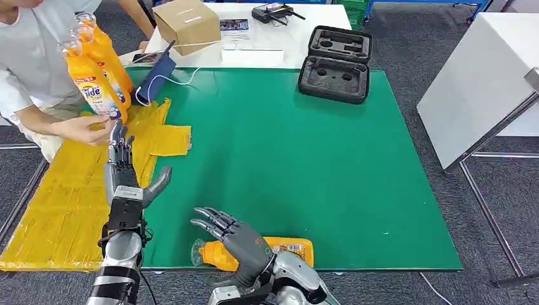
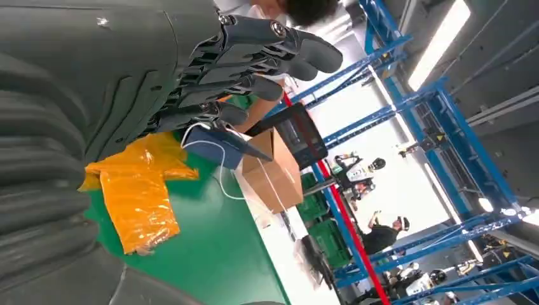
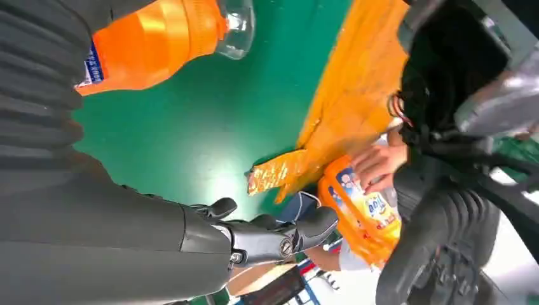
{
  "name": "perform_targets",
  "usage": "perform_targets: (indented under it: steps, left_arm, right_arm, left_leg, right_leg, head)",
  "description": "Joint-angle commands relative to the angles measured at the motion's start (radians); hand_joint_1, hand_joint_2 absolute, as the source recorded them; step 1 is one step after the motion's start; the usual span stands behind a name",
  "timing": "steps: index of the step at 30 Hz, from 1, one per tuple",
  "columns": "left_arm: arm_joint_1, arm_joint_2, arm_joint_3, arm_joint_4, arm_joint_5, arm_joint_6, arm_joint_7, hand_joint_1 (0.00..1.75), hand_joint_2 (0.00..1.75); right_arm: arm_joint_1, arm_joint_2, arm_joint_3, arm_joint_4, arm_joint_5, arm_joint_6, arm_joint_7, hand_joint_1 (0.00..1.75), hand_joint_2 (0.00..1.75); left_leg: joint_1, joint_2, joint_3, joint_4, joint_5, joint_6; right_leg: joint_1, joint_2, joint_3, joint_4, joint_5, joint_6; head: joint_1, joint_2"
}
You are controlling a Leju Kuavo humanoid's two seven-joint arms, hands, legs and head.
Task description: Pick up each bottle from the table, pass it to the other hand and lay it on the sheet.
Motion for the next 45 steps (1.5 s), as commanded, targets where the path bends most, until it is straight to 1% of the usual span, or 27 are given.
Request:
perform_targets:
  steps: [1, 2, 3, 5, 6, 8, 9, 12, 13, 15, 16, 17, 18, 19, 21, 22, 23, 28, 32, 33, 36, 38, 39, 40, 41, 42, 45]
  left_arm:
    - [-0.03, 0.008, 0.013, 0.039, 0.015, 0.0, 0.011, 0.0, 1.75]
    - [-0.026, 0.006, 0.017, 0.029, 0.015, -0.002, 0.016, 0.0, 1.75]
    - [-0.022, 0.005, 0.018, 0.024, 0.015, -0.003, 0.02, 0.0, 1.75]
    - [-0.022, 0.005, 0.018, 0.024, 0.015, -0.003, 0.02, 0.0, 1.75]
    - [-0.022, 0.005, 0.018, 0.024, 0.015, -0.003, 0.02, 0.0, 1.75]
    - [-0.022, 0.005, 0.018, 0.024, 0.015, -0.003, 0.02, 0.0, 1.75]
    - [-0.022, 0.005, 0.018, 0.024, 0.015, -0.003, 0.02, 0.0, 1.75]
    - [-0.017, 0.003, 0.023, 0.013, 0.015, -0.008, 0.026, 0.0, 1.75]
    - [-0.014, 0.002, 0.026, 0.009, 0.017, -0.01, 0.029, 0.0, 1.75]
    - [-0.012, 0.001, 0.031, 0.003, 0.018, -0.016, 0.033, 0.0, 1.75]
    - [-0.012, 0.002, 0.03, 0.004, 0.015, -0.018, 0.036, 0.0, 1.75]
    - [-0.014, 0.003, 0.029, 0.008, 0.013, -0.019, 0.038, 0.0, 1.75]
    - [-0.017, 0.003, 0.028, 0.013, 0.012, -0.021, 0.039, 0.0, 1.75]
    - [-0.017, 0.003, 0.028, 0.014, 0.012, -0.022, 0.039, 0.0, 1.75]
    - [-0.013, 0.001, 0.035, 0.011, 0.013, -0.023, 0.041, 0.0, 1.75]
    - [-0.01, 0.0, 0.038, 0.011, 0.015, -0.023, 0.043, 0.0, 1.75]
    - [-0.008, 0.0, 0.04, 0.012, 0.015, -0.024, 0.043, 0.0, 1.75]
    - [-0.005, -0.001, 0.044, 0.014, 0.016, -0.025, 0.043, 0.0, 1.75]
    - [0.003, -0.005, 0.055, 0.002, 0.019, -0.028, 0.044, 0.0, 1.75]
    - [0.005, -0.006, 0.057, 0.001, 0.019, -0.028, 0.044, 0.0, 1.75]
    - [0.011, -0.007, 0.06, -0.005, 0.02, -0.03, 0.044, 0.0, 1.75]
    - [0.015, -0.007, 0.061, -0.008, 0.02, -0.031, 0.044, 0.0, 1.75]
    - [0.019, -0.007, 0.063, -0.011, 0.021, -0.031, 0.045, 0.0, 1.75]
    - [0.02, -0.006, 0.064, -0.012, 0.022, -0.032, 0.045, 0.0, 1.75]
    - [0.022, -0.006, 0.066, -0.013, 0.022, -0.032, 0.045, 0.0, 1.75]
    - [0.022, -0.006, 0.066, -0.013, 0.022, -0.032, 0.045, 0.0, 1.75]
    - [0.022, -0.006, 0.066, -0.013, 0.022, -0.032, 0.045, 0.0, 1.75]
  right_arm:
    - [-0.099, -0.015, 0.118, 0.211, 0.232, -0.139, 0.132, 0.0, 1.75]
    - [-0.115, -0.013, 0.136, 0.242, 0.286, -0.161, 0.167, 0.0, 1.75]
    - [-0.123, -0.01, 0.144, 0.258, 0.312, -0.176, 0.183, 0.0, 1.75]
    - [-0.123, -0.01, 0.144, 0.258, 0.312, -0.176, 0.183, 0.0, 1.75]
    - [-0.123, -0.01, 0.144, 0.258, 0.312, -0.176, 0.183, 0.0, 1.75]
    - [-0.123, -0.01, 0.144, 0.258, 0.312, -0.176, 0.183, 0.0, 1.75]
    - [-0.123, -0.01, 0.144, 0.258, 0.312, -0.176, 0.183, 0.0, 1.75]
    - [-0.156, -0.011, 0.178, 0.307, 0.426, -0.215, 0.263, 0.0, 1.75]
    - [-0.163, -0.007, 0.181, 0.325, 0.45, -0.223, 0.277, 0.0, 1.75]
    - [-0.174, 0.0, 0.182, 0.359, 0.492, -0.235, 0.295, 0.0, 1.75]
    - [-0.178, 0.0, 0.184, 0.368, 0.505, -0.239, 0.302, 0.0, 1.75]
    - [-0.18, 0.001, 0.184, 0.376, 0.506, -0.235, 0.303, 0.0, 1.75]
    - [-0.182, 0.0, 0.183, 0.38, 0.509, -0.237, 0.304, 0.0, 1.75]
    - [-0.185, -0.003, 0.185, 0.381, 0.519, -0.244, 0.312, 0.0, 1.75]
    - [-0.19, -0.005, 0.177, 0.385, 0.547, -0.252, 0.34, 0.0, 1.75]
    - [-0.192, -0.007, 0.173, 0.386, 0.559, -0.256, 0.352, 0.0, 1.75]
    - [-0.193, -0.008, 0.166, 0.385, 0.562, -0.255, 0.356, 0.0, 1.75]
    - [-0.191, -0.014, 0.149, 0.377, 0.567, -0.26, 0.36, 0.0, 1.75]
    - [-0.19, -0.016, 0.099, 0.367, 0.609, -0.272, 0.403, 0.0, 1.75]
    - [-0.192, -0.019, 0.082, 0.367, 0.62, -0.282, 0.418, 0.0, 1.75]
    - [-0.194, -0.026, 0.023, 0.373, 0.643, -0.29, 0.446, 0.0, 1.75]
    - [-0.19, -0.028, -0.016, 0.373, 0.662, -0.3, 0.451, 0.0, 1.75]
    - [-0.187, -0.029, -0.04, 0.37, 0.677, -0.306, 0.458, 0.0, 1.75]
    - [-0.185, -0.03, -0.055, 0.367, 0.683, -0.308, 0.462, 0.0, 1.75]
    - [-0.185, -0.032, -0.068, 0.364, 0.686, -0.311, 0.468, 0.0, 1.75]
    - [-0.186, -0.034, -0.069, 0.364, 0.686, -0.311, 0.468, 0.0, 1.75]
    - [-0.186, -0.034, -0.069, 0.364, 0.686, -0.311, 0.468, 0.0, 1.75]
  left_leg:
    - [0.001, 0.002, 0.006, -0.001, -0.002, -0.001]
    - [0.0, 0.002, 0.004, -0.001, -0.001, -0.001]
    - [0.0, 0.003, 0.007, -0.001, -0.002, -0.001]
    - [0.0, 0.002, 0.003, -0.001, -0.001, -0.001]
    - [0.001, 0.002, 0.006, -0.001, -0.002, -0.001]
    - [0.0, 0.001, 0.004, -0.001, -0.001, -0.001]
    - [0.0, 0.001, 0.006, -0.001, -0.002, -0.001]
    - [0.0, 0.002, 0.005, -0.001, -0.002, -0.001]
    - [0.0, 0.002, 0.007, -0.001, -0.003, -0.001]
    - [0.0, 0.002, 0.006, -0.001, -0.002, -0.001]
    - [0.0, 0.003, 0.008, -0.001, -0.003, -0.001]
    - [0.0, 0.002, 0.004, -0.001, -0.001, -0.001]
    - [0.0, 0.003, 0.007, -0.001, -0.003, -0.001]
    - [0.0, 0.001, 0.003, -0.001, -0.001, -0.001]
    - [0.0, 0.002, 0.009, -0.001, -0.003, -0.001]
    - [0.0, 0.001, 0.005, -0.001, -0.002, -0.001]
    - [0.0, 0.001, 0.007, -0.001, -0.002, -0.001]
    - [0.0, 0.001, 0.005, -0.001, -0.002, -0.001]
    - [0.0, 0.001, 0.004, 0.0, -0.002, -0.001]
    - [0.001, 0.001, 0.007, -0.001, -0.003, -0.001]
    - [0.0, 0.0, 0.003, -0.001, -0.001, 0.0]
    - [0.0, 0.001, 0.006, 0.0, -0.002, -0.001]
    - [0.0, 0.0, 0.004, -0.001, -0.001, -0.001]
    - [0.0, 0.0, 0.007, -0.001, -0.002, -0.001]
    - [0.0, 0.0, 0.004, -0.001, -0.001, 0.0]
    - [0.0, 0.0, 0.006, 0.0, -0.002, -0.001]
    - [0.0, 0.0, 0.005, 0.0, -0.002, -0.001]
  right_leg:
    - [0.001, 0.002, 0.006, -0.002, -0.001, -0.001]
    - [0.0, 0.002, 0.004, -0.001, -0.001, -0.001]
    - [0.0, 0.003, 0.007, -0.002, -0.002, -0.001]
    - [0.0, 0.002, 0.003, -0.001, 0.0, -0.001]
    - [0.001, 0.002, 0.006, -0.002, -0.001, -0.001]
    - [0.0, 0.001, 0.004, -0.001, -0.001, -0.001]
    - [0.0, 0.002, 0.007, -0.001, -0.002, -0.001]
    - [0.0, 0.002, 0.005, -0.001, -0.001, -0.001]
    - [0.0, 0.003, 0.008, -0.001, -0.002, -0.001]
    - [0.0, 0.003, 0.006, -0.001, -0.001, -0.001]
    - [0.0, 0.003, 0.008, -0.001, -0.002, -0.001]
    - [0.0, 0.002, 0.005, -0.001, -0.001, -0.001]
    - [0.0, 0.003, 0.007, -0.001, -0.002, -0.001]
    - [0.0, 0.001, 0.004, -0.001, 0.0, -0.001]
    - [0.0, 0.002, 0.009, -0.001, -0.003, -0.002]
    - [0.0, 0.002, 0.005, -0.001, -0.001, -0.001]
    - [0.0, 0.002, 0.007, -0.001, -0.002, -0.001]
    - [0.0, 0.001, 0.005, -0.001, -0.002, -0.001]
    - [0.0, 0.001, 0.005, -0.001, -0.002, -0.001]
    - [0.0, 0.001, 0.008, -0.001, -0.003, -0.001]
    - [0.0, 0.001, 0.003, -0.001, -0.001, -0.001]
    - [0.0, 0.001, 0.007, -0.001, -0.002, -0.001]
    - [0.0, 0.0, 0.005, -0.001, -0.001, -0.001]
    - [0.0, 0.0, 0.007, -0.001, -0.002, -0.001]
    - [0.0, 0.0, 0.005, -0.001, -0.001, -0.001]
    - [0.0, 0.0, 0.007, -0.001, -0.002, -0.001]
    - [0.0, 0.001, 0.005, -0.001, -0.002, -0.001]
  head:
    - [0.0, 0.0]
    - [0.0, 0.0]
    - [0.0, 0.0]
    - [0.0, 0.0]
    - [0.0, 0.0]
    - [0.0, 0.0]
    - [0.0, 0.0]
    - [0.0, 0.0]
    - [0.0, 0.0]
    - [0.0, 0.0]
    - [0.0, 0.0]
    - [0.0, 0.0]
    - [0.0, 0.0]
    - [0.0, 0.0]
    - [0.0, 0.0]
    - [0.0, 0.0]
    - [0.0, 0.0]
    - [0.0, 0.0]
    - [0.0, 0.0]
    - [0.0, 0.0]
    - [0.0, 0.0]
    - [0.0, 0.0]
    - [0.0, 0.0]
    - [0.0, 0.0]
    - [0.0, 0.0]
    - [0.0, 0.0]
    - [0.0, 0.0]
